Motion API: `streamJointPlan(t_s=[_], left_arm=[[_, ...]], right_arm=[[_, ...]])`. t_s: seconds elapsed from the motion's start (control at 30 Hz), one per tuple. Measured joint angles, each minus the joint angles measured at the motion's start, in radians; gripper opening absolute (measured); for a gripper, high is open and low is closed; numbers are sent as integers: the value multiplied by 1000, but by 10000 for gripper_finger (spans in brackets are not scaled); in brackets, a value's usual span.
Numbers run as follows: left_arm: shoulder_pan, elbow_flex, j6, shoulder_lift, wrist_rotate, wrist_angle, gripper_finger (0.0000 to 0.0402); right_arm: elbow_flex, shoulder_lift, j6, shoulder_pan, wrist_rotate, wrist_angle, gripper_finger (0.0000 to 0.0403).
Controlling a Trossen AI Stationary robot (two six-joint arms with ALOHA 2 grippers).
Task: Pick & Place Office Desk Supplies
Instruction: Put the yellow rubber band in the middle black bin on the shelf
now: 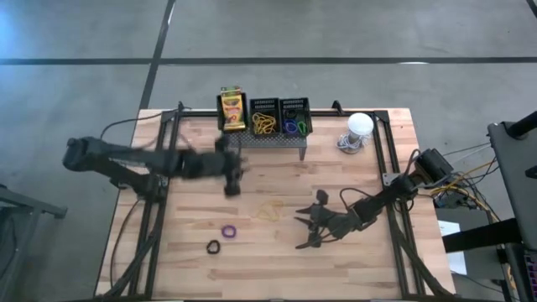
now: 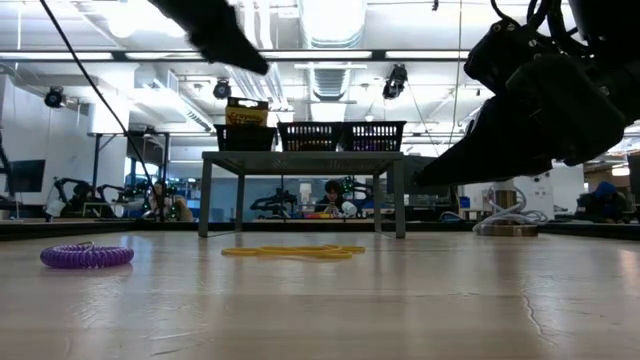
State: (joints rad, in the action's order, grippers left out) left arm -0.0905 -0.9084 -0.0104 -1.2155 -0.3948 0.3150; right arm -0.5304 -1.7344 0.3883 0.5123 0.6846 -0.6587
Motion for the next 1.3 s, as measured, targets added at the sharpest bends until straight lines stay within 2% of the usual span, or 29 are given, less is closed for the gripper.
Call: streamJointPlan(t_s=[0.1, 0.27, 0.43, 0.53, 0.67, 0.77, 0.93, 1.03, 1.13, 1.3], left_arm=[[-168, 157, 51, 9, -79, -177, 118], [-411, 371, 64, -12, -93, -510, 118], [-557, 515, 64, -34, -156, -795, 118], [-579, 564, 65, -37, -189, -869, 118], [-576, 590, 71, -37, -228, -873, 118], [-575, 590, 86, -39, -242, -861, 118], [-575, 590, 90, -39, -242, -865, 118], [-575, 590, 90, -39, -242, -864, 118], [-575, 590, 90, -39, -242, -864, 118], [-571, 590, 89, -39, -242, -860, 118]], right_arm=[[-10, -63, -50, -13, 4, -90, 101], [-75, -190, -115, -48, -10, -232, 121], [-188, -269, -135, -93, -117, -235, 149], [-268, -310, -134, -128, -216, -236, 166], [-380, -363, -137, -167, -279, -162, 179], [-479, -393, -126, -190, -295, -28, 180], [-643, -400, -68, -197, -294, 347, 173], [-715, -393, -57, -190, -294, 489, 167], [-727, -391, -102, -180, -291, 481, 160], [-672, -446, -155, -185, -264, 226, 151]])
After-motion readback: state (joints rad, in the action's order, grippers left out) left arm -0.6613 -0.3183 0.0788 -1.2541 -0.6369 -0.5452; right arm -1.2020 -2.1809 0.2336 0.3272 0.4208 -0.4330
